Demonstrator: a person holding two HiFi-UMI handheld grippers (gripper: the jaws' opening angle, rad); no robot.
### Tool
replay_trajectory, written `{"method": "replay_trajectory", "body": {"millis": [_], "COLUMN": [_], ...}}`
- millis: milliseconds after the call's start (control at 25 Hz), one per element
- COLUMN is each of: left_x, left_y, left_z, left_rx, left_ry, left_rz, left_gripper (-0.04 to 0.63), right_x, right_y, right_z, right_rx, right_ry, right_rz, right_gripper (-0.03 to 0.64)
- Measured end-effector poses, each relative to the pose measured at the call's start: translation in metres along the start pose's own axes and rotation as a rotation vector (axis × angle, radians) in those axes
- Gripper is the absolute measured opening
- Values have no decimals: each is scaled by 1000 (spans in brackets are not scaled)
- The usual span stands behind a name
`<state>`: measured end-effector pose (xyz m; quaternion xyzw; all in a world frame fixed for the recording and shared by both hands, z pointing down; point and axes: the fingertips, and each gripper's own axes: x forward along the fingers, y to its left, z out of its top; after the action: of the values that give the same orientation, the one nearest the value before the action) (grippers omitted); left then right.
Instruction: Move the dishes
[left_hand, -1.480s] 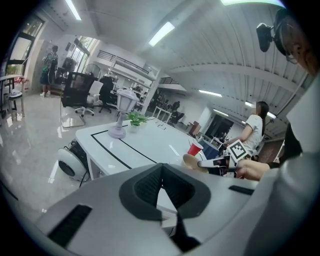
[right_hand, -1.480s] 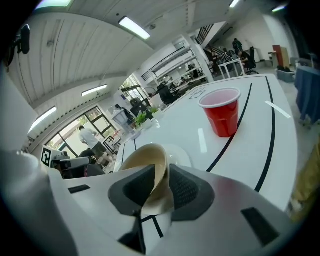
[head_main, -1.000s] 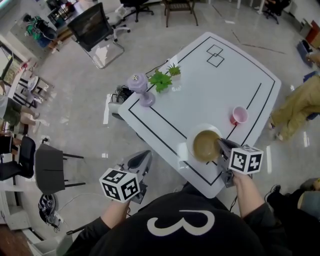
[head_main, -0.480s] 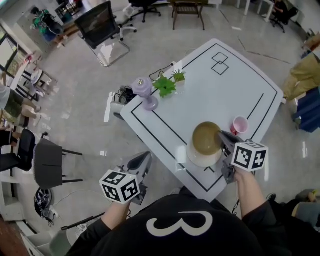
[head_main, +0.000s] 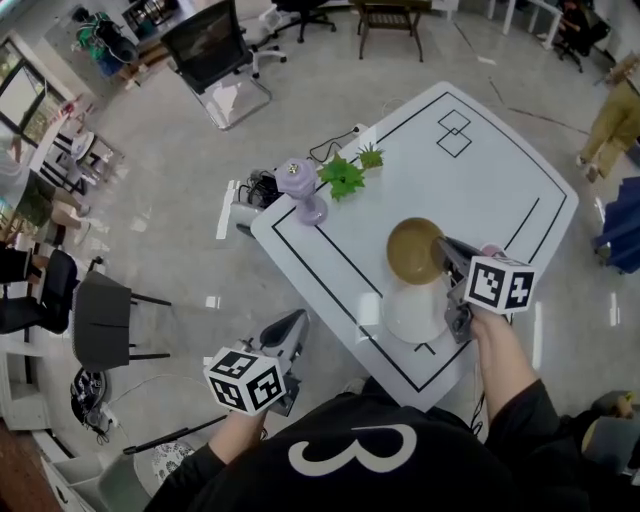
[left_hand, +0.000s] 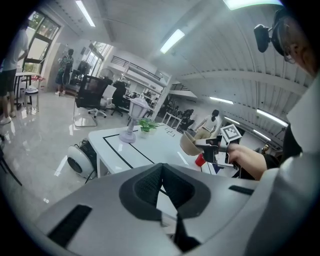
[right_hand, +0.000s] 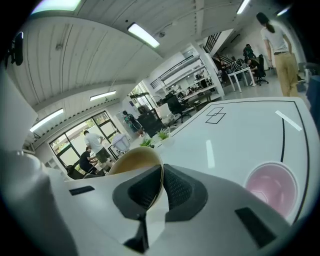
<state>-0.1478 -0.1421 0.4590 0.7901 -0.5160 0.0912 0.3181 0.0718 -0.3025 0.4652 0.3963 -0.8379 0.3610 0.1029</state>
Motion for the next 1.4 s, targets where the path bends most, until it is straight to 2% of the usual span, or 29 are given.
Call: {"method": "replay_trajectory", "body": {"millis": [440,880,1080,1160,1320,1400], "left_x": [-12,-23,-23,-23,-24,-22], "left_y": [19,35,36,34,26,20], "left_z": [-3,0,7,10,18,23], "left_rx": [-12,-13,-1,6,23,32], "left_ry": [6,-4,-19,-25,-40,-45], "left_rz": [37,57,54,48,25,5], "left_gripper": [2,1,2,2,2,1], "right_x": [64,79,78,75,61,49], "right_y": [-25,-37,-36,-32,-16,-7], "right_z": [-14,-24,-22,-20,-6,1], "right_rx": [-23,14,32,25,-59,-111], "right_ry": [102,149,131,111,59,34], "right_rz": [-85,-113,-107,-97,-82,-86], "right_gripper": [10,21,97,149,223,227]}}
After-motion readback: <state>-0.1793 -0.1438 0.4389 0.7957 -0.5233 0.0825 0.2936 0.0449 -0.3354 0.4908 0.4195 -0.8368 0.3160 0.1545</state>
